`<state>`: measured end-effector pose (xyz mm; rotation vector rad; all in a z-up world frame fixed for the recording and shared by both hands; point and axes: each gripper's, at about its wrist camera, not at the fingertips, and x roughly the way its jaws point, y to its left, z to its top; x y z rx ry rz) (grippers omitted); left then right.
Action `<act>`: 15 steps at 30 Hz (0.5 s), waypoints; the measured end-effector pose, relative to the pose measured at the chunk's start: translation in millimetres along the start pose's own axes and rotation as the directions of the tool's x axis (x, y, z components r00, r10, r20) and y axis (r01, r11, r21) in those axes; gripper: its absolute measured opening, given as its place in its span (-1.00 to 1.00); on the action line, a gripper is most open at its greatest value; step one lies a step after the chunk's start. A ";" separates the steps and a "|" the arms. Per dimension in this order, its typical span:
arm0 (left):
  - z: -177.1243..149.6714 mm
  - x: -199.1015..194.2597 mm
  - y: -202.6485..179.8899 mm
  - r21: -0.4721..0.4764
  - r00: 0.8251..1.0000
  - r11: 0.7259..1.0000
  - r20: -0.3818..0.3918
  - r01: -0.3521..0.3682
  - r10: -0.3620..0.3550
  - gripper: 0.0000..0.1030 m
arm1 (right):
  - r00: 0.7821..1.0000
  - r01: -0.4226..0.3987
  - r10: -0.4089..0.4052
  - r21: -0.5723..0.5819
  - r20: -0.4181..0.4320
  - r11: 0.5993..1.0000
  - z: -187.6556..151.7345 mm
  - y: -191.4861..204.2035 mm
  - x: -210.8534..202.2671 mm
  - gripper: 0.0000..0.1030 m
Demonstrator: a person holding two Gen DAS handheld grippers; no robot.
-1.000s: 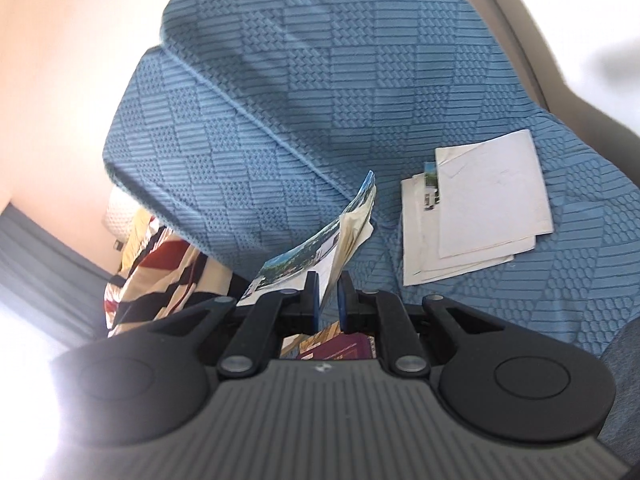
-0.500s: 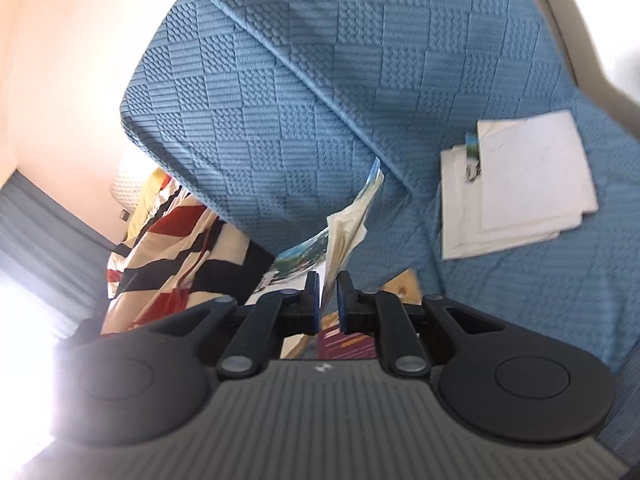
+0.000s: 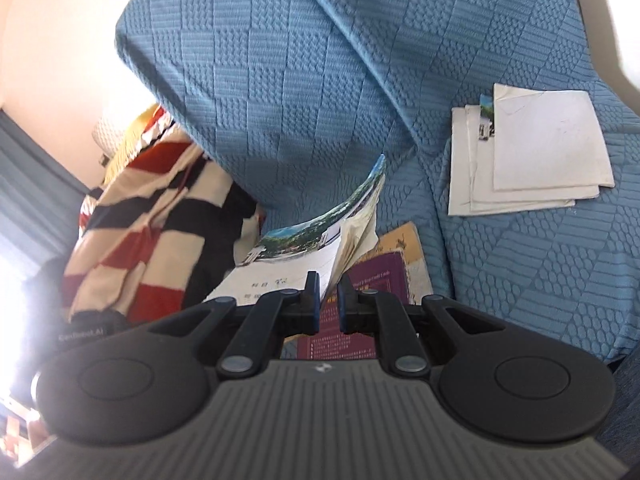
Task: Organize objects
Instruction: 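Carry the upright white notebook with both grippers toward the purple-and-yellow book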
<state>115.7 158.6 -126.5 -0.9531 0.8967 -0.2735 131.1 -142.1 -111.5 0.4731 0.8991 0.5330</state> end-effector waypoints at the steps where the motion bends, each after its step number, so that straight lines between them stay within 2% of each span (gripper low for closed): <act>1: -0.5 -1.1 4.5 0.003 1.000 1.000 0.009 -0.003 0.003 -0.89 | 1.000 0.001 -0.001 -0.005 -0.005 1.000 -2.7 1.2 2.1 -0.78; 6: -5.2 0.3 27.2 -0.009 0.999 0.999 0.024 -0.031 0.031 -0.90 | 1.000 -0.004 0.004 -0.043 -0.010 0.999 -16.3 5.4 16.9 -0.78; 12: -10.1 1.2 45.7 -0.030 0.995 0.996 0.057 -0.086 0.087 -0.90 | 0.999 0.044 -0.048 -0.173 -0.015 0.984 -38.1 19.7 34.4 -0.77; 15: -11.0 1.3 51.5 -0.033 0.992 0.994 0.056 -0.107 0.109 -0.90 | 0.998 0.046 -0.050 -0.177 -0.023 0.983 -46.5 20.7 39.6 -0.77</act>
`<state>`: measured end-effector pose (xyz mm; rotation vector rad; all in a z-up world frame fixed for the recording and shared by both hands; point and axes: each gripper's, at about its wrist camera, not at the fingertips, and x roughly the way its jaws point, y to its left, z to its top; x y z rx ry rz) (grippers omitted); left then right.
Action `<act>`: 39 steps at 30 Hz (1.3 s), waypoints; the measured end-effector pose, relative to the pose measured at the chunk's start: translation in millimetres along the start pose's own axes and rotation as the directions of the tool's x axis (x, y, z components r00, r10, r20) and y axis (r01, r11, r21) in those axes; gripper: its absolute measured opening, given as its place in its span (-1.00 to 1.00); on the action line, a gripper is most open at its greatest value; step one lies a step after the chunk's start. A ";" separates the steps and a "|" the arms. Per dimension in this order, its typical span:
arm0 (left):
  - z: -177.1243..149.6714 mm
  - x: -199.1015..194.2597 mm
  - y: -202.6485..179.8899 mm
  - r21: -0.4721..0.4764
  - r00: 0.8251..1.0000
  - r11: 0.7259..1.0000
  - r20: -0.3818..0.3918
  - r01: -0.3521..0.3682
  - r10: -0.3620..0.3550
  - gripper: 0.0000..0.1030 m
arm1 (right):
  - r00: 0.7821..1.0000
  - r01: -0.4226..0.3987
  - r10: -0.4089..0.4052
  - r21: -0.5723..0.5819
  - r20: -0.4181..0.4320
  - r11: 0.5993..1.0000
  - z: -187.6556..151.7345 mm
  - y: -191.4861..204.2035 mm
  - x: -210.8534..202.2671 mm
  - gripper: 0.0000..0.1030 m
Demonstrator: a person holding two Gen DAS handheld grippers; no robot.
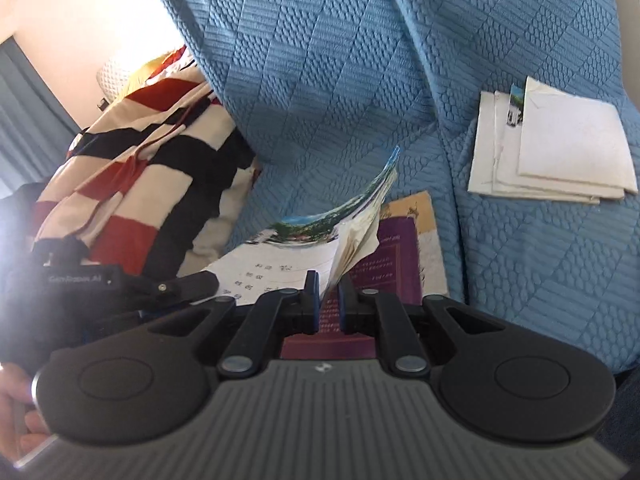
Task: Organize objects
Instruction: 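Carry the upright white notebook with both grippers toward the purple-and-yellow book, then lay the white notebook flat on the book stack and open both grippers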
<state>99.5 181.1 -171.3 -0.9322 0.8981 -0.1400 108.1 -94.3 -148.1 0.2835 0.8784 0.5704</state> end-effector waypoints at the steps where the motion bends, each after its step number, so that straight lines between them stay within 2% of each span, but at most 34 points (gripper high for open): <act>1: -0.3 0.8 2.1 -0.003 1.000 1.000 -0.005 -0.003 0.003 -0.90 | 1.000 0.005 -0.005 -0.009 0.002 1.000 -2.3 1.1 1.0 -0.77; 10: -7.0 3.8 8.3 -0.001 0.998 0.998 -0.029 -0.058 0.058 -0.91 | 1.000 0.014 -0.014 -0.020 -0.025 1.000 -15.2 2.5 3.5 -0.76; 16: -13.7 3.2 5.4 0.034 0.992 0.995 -0.080 -0.096 0.099 -0.92 | 0.998 -0.002 0.002 0.004 -0.055 1.000 -23.1 -3.7 -2.4 -0.76; 27: -22.7 11.0 5.5 0.091 0.969 0.978 -0.144 -0.188 0.199 -0.92 | 0.988 0.044 -0.037 0.043 -0.149 0.998 -37.0 -8.2 6.2 -0.72; 39: -27.2 18.0 13.9 0.106 0.942 0.956 -0.170 -0.273 0.288 -0.92 | 0.970 0.086 -0.067 0.074 -0.235 0.994 -51.4 -21.6 19.0 -0.72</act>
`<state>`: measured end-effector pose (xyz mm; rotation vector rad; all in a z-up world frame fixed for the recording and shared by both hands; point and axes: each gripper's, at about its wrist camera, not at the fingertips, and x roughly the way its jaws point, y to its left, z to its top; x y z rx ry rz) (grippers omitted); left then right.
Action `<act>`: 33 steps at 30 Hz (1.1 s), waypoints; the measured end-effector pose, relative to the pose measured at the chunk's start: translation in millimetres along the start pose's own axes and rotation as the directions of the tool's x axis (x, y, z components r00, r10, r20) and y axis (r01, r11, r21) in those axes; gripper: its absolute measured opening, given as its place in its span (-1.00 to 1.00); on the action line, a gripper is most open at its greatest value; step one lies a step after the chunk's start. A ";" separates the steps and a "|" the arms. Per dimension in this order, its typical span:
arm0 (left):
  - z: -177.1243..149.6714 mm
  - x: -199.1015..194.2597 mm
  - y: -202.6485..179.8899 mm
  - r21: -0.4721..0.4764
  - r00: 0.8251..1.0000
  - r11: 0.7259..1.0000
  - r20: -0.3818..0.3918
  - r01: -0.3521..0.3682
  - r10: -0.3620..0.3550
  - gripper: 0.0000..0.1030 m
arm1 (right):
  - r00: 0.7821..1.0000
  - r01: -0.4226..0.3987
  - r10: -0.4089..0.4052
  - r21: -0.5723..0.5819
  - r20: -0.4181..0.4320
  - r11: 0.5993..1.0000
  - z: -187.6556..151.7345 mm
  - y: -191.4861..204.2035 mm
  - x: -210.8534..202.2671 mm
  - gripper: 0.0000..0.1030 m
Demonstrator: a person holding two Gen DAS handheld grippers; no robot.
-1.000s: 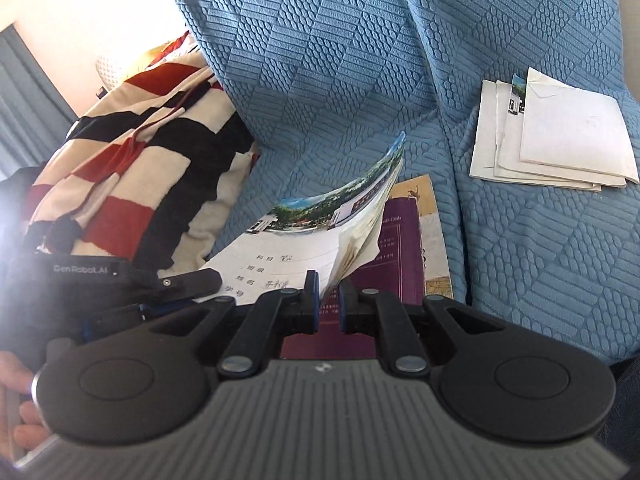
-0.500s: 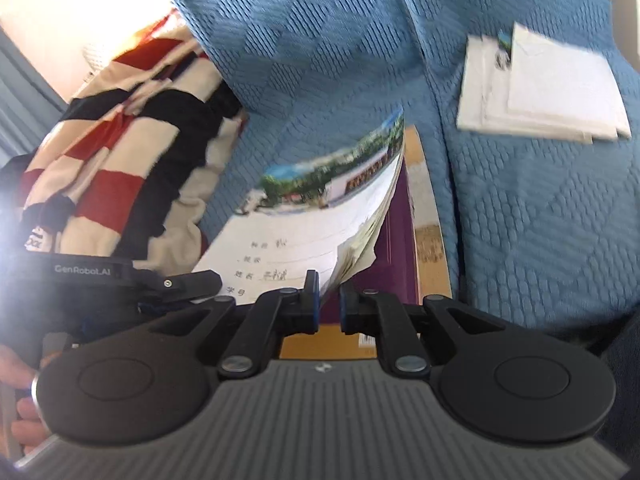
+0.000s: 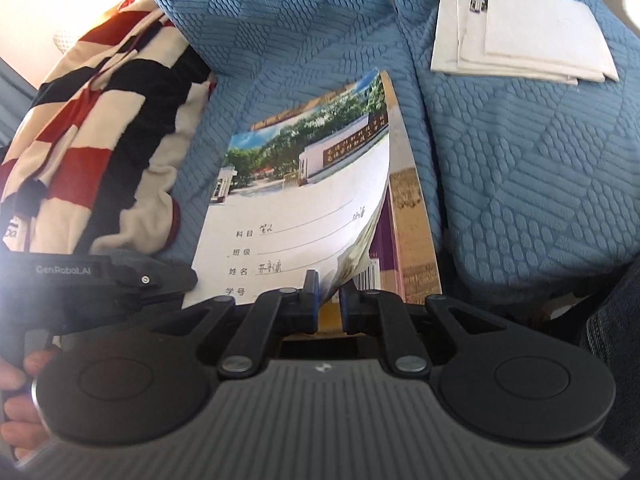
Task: Organize objects
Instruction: 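Lay the white notebook flat on the book stack and open both grippers, then pull both grippers back up away from the stacked books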
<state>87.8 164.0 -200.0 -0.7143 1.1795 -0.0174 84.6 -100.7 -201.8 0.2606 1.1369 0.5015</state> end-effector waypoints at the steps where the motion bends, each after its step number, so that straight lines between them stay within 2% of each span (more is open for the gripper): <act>1: 0.3 0.2 0.6 0.001 1.000 1.000 0.002 -0.002 0.002 -0.92 | 1.000 -0.001 0.001 -0.004 -0.007 1.000 -0.6 -0.3 1.2 -0.72; 3: -0.7 0.2 1.4 0.001 1.000 1.000 0.003 -0.003 0.003 -0.92 | 1.000 0.006 -0.006 -0.004 -0.017 1.000 -0.7 -0.9 3.0 -0.72; 5: -1.1 -0.2 1.3 0.004 1.000 1.000 0.007 -0.012 0.012 -0.86 | 0.999 0.015 -0.015 0.008 -0.034 1.000 0.1 -2.1 5.2 -0.58; 9: -2.0 -1.9 1.6 0.011 0.999 0.999 0.022 -0.031 0.030 -0.82 | 0.996 0.065 -0.064 0.028 -0.055 0.997 0.1 -5.8 6.7 -0.15; 19: 0.9 -16.9 -9.7 0.046 0.998 0.998 0.059 -0.035 0.032 -0.82 | 0.996 0.083 -0.083 0.000 -0.023 0.997 6.8 -4.8 -15.3 -0.13; 28: 2.9 -53.7 -38.6 0.110 0.989 0.994 0.147 -0.014 -0.002 -0.82 | 0.995 0.062 -0.059 -0.027 0.079 0.998 24.7 5.1 -54.8 -0.13; 33: 2.3 -75.4 -60.2 0.152 0.981 0.988 0.192 0.006 -0.035 -0.81 | 0.987 0.075 -0.064 -0.072 0.150 0.995 34.1 14.3 -78.9 -0.14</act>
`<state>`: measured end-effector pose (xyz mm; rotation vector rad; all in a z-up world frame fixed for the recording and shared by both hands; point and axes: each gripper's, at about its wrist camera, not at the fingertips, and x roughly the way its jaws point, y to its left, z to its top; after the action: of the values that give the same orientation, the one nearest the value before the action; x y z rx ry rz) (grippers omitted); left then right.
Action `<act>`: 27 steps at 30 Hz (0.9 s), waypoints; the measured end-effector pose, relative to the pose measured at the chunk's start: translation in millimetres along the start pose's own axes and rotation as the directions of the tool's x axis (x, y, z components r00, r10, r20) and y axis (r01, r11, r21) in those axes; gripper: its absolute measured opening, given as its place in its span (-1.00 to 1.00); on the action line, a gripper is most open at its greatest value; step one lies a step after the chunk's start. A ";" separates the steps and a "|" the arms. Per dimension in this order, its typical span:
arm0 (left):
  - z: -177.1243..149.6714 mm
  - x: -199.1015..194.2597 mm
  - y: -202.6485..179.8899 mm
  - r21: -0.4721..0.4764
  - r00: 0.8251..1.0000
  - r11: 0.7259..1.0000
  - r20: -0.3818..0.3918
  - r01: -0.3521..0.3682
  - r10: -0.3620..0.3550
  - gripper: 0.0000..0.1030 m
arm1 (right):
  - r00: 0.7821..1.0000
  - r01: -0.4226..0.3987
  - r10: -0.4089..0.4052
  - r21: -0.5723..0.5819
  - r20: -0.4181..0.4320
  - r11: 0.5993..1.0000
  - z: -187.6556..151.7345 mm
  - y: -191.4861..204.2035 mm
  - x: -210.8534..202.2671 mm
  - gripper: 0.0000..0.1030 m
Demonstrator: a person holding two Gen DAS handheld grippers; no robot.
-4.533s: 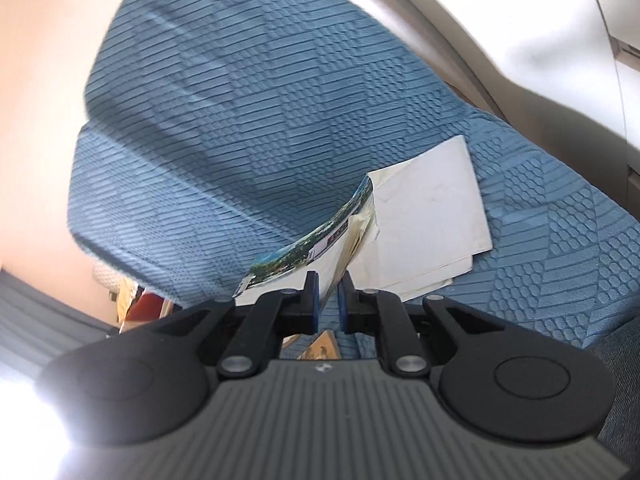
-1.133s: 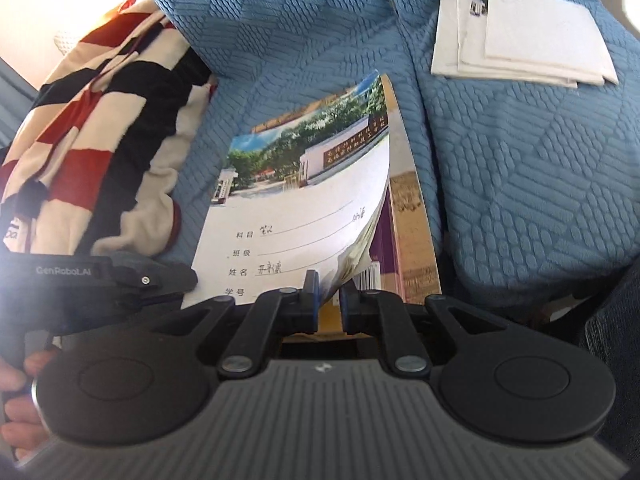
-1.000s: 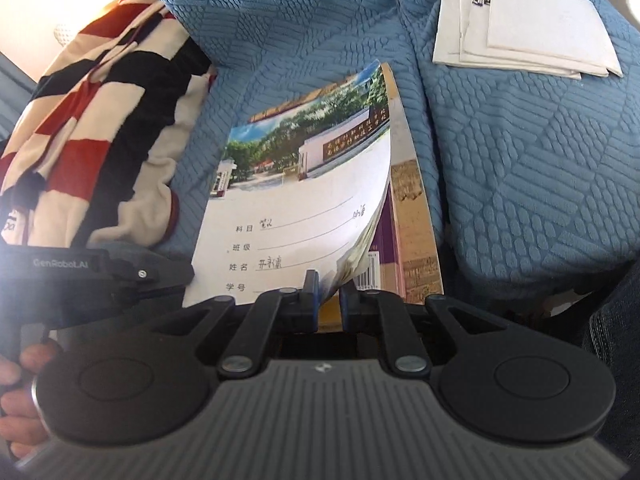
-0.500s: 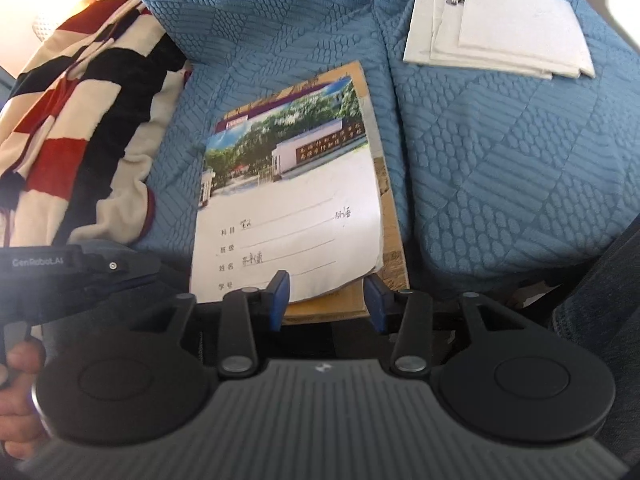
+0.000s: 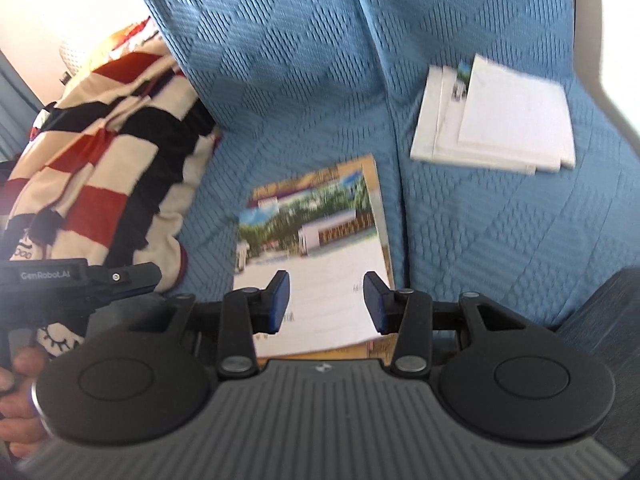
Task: Organize objects
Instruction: 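Pull both grippers back up away from the stacked books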
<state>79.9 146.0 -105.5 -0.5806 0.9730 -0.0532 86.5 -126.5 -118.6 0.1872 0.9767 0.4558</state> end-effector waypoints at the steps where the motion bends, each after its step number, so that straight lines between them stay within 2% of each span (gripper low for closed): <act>1: 1.5 -4.2 -4.1 0.005 1.000 1.000 0.008 0.009 -0.009 -0.81 | 1.000 0.010 -0.010 -0.020 0.020 1.000 2.3 2.6 -5.5 -0.14; 4: 4.9 -15.8 -16.1 0.021 0.999 0.999 0.032 0.035 -0.036 -0.80 | 0.997 0.018 -0.013 -0.063 0.077 0.998 8.4 9.2 -23.0 -0.14; 14: 6.6 -41.9 -57.8 0.121 0.991 0.992 0.119 0.039 -0.054 -0.79 | 0.978 0.029 -0.008 -0.101 0.208 0.994 22.6 13.3 -66.1 -0.15; 27: -1.1 -32.3 -85.8 0.179 0.991 0.983 0.118 0.046 -0.068 -0.78 | 0.969 0.057 -0.044 -0.049 0.244 0.997 19.0 -10.2 -83.4 -0.15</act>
<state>78.6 82.4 -39.5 -0.4438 0.8218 -0.1513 65.6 -172.4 -48.7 0.1632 0.7265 0.4024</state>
